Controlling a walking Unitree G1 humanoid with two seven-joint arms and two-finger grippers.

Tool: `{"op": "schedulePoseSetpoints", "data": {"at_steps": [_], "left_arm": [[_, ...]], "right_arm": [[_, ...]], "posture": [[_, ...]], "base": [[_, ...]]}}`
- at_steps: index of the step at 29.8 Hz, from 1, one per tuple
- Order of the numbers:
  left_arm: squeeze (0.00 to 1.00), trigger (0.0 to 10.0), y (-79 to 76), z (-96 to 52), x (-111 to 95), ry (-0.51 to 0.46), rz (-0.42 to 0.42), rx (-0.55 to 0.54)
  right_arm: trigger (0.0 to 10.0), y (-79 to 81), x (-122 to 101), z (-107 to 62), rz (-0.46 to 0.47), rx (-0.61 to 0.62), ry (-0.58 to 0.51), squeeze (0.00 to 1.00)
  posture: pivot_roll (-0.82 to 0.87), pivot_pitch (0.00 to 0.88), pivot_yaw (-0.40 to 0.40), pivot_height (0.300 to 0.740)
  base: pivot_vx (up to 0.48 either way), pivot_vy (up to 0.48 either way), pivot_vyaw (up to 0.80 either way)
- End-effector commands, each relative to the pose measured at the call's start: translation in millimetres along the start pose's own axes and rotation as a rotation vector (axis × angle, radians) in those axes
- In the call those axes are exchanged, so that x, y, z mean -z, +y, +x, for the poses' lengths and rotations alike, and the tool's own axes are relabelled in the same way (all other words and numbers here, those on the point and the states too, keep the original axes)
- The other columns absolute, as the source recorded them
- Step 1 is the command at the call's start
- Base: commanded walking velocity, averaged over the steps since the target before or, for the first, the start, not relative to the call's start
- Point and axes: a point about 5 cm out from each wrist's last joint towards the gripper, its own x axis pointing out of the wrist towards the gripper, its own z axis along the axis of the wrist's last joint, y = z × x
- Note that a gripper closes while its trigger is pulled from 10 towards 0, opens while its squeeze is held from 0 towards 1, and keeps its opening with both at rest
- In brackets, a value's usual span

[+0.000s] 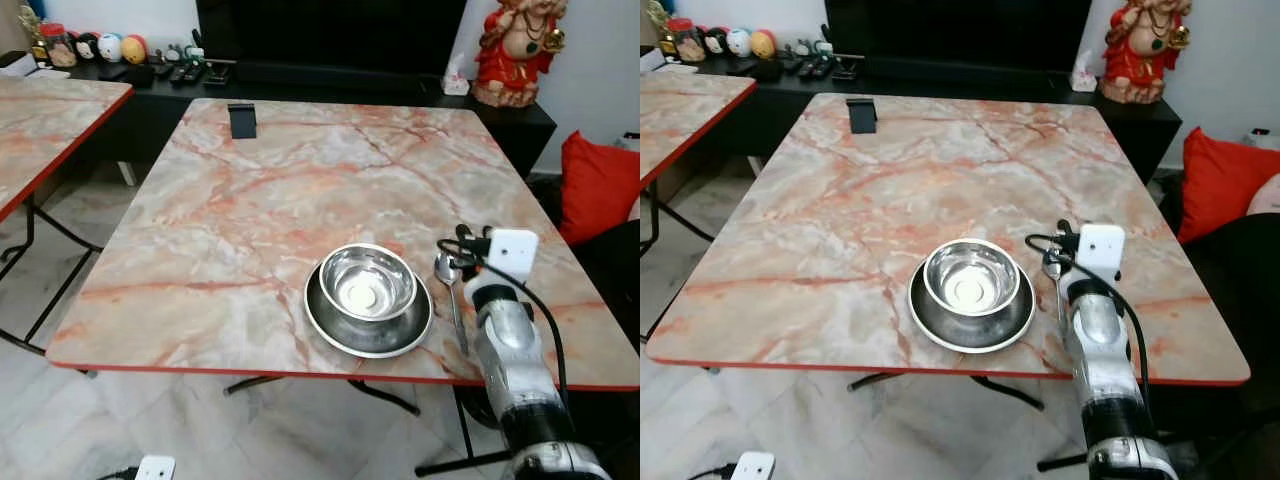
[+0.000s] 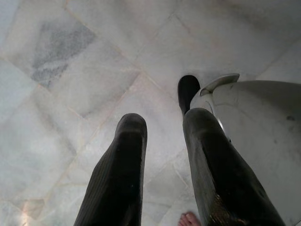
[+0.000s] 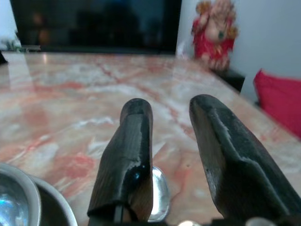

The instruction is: Setting the table

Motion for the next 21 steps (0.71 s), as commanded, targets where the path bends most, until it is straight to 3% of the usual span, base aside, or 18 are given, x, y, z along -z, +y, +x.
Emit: {"op": "schedulePoseSetpoints", "data": {"at_steps": [1, 6, 14, 21], "left_arm": [[0.00, 10.0, 1.3, -1.0, 5, 0.016, -0.004, -0.011], [0.00, 10.0, 2.7, -1.6, 8, 0.020, -0.004, -0.015], [0.00, 10.0, 9.8, -3.0, 9, 0.010, 0.015, -0.031], [0.00, 10.0, 15.3, -3.8, 9, 0.011, 0.042, -0.039]], "right_arm": [[10.0, -1.0, -12, -5.4, 0.010, 0.023, -0.075, 0.00], [10.0, 0.4, -12, -18.5, 0.000, 0.035, -0.100, 0.00], [10.0, -6.2, 4, -51.4, -0.011, 0.091, -0.044, 0.00], [10.0, -6.1, 6, -63.0, -0.019, 0.153, -0.030, 0.00]], "posture": [[0.08, 0.000, -0.062, 0.715], [0.07, 0.000, -0.050, 0.715], [0.04, 0.000, 0.012, 0.715], [-0.02, 0.000, 0.044, 0.715]], "base": [[0.000, 0.000, 0.00], [0.000, 0.000, 0.00], [0.000, 0.000, 0.00], [0.000, 0.000, 0.00]]}}
